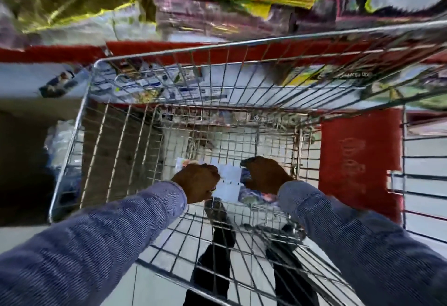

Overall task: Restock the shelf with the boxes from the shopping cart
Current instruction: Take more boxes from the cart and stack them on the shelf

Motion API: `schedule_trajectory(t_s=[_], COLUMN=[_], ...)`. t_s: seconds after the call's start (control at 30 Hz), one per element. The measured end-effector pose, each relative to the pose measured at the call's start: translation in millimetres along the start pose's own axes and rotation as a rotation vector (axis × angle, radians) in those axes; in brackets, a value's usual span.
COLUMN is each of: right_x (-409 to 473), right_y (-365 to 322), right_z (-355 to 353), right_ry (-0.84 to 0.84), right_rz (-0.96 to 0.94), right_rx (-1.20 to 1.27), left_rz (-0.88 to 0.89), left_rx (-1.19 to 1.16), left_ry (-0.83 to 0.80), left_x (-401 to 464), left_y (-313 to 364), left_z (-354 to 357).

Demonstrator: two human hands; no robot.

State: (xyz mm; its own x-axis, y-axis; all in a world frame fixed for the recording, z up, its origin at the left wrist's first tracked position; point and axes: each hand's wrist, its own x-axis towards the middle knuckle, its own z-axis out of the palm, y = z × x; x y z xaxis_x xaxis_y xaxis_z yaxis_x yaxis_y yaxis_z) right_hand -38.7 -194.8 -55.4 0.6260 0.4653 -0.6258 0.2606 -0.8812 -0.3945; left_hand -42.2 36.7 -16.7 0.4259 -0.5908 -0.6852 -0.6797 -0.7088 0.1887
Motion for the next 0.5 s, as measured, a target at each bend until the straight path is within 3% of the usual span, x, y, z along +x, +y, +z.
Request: schedule_trajectory(t_s=[0.13,0.23,0.5], right_x=[8,9,11], right_y=[-6,-7,-9], right_z=[0,0,-27], right_ry=[0.011,0.007,0.108], right_rz=[-0.043,-0.087,0.021], right_rx=[-0.018,-0.022,-0.084], left_rz=[0.055,0.039,-0.036], left_rx=[0.196,0.358,0.166], left_ry=[-0.071,-0.012,0.001], left_x=[3,-3,14], left_y=[7,14,22], left_z=[1,-4,8])
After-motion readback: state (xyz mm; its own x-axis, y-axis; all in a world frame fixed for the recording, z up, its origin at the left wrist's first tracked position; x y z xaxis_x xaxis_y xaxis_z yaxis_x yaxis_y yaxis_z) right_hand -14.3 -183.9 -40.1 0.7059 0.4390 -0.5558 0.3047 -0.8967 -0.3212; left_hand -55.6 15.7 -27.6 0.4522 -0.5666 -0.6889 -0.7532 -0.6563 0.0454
